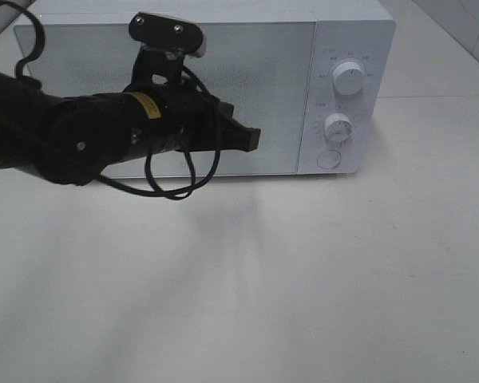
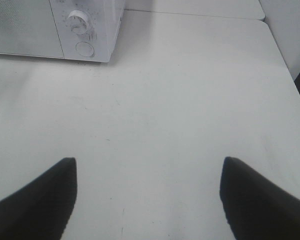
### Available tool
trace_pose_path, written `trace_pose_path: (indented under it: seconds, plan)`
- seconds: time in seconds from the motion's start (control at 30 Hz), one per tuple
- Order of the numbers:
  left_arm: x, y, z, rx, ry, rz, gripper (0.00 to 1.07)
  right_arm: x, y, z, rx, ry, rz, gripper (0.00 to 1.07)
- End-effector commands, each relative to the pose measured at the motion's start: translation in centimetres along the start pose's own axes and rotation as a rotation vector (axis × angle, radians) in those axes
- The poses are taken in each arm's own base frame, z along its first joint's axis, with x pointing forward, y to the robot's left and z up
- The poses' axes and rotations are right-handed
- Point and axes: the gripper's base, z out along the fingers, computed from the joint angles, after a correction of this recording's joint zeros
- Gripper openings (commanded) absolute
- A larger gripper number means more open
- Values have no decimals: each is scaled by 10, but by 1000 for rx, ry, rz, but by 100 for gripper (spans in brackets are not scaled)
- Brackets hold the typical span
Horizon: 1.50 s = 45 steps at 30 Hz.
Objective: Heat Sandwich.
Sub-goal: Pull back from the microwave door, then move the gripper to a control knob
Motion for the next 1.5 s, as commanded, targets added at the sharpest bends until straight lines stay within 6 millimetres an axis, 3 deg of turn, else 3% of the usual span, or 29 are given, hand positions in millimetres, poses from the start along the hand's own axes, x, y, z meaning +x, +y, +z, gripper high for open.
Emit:
trace_pose_path:
  seconds: [0.03,0.17,0.3,0.4,0.43,0.47,0.53,0.57,0.83,1.1,1.5]
  plan:
    - [1,0,-22,0,-16,-7,0,2,0,-2,5,-29,2,76]
    - [7,2,-44,1,8,-6,1,2,0,-2,5,-29,2,76]
    - [12,4,-56,3,62,-14,9,2,0,-2,5,-29,2,76]
    - [13,3,-65,19,150,-20,46,2,0,-2,5,-29,2,76]
    - [13,2,-69,27,184,-21,79,2,0,-2,5,-29,2,76]
    - [13,2,-69,27,184,-21,79,2,0,-2,5,-29,2,76]
    - [11,2,-73,35,191,-1,102,2,0,-2,5,-29,2,76]
    - [10,1,-75,40,194,19,105,2,0,-2,5,-29,3,76]
    - [13,-1,-93,95,342,164,102,2,0,-2,5,-29,3,76]
    - [12,4,-112,87,483,61,102,2,0,-2,5,-29,3,76]
    - [5,66,-144,-88,600,-136,102,2,0,-2,5,-29,3,76]
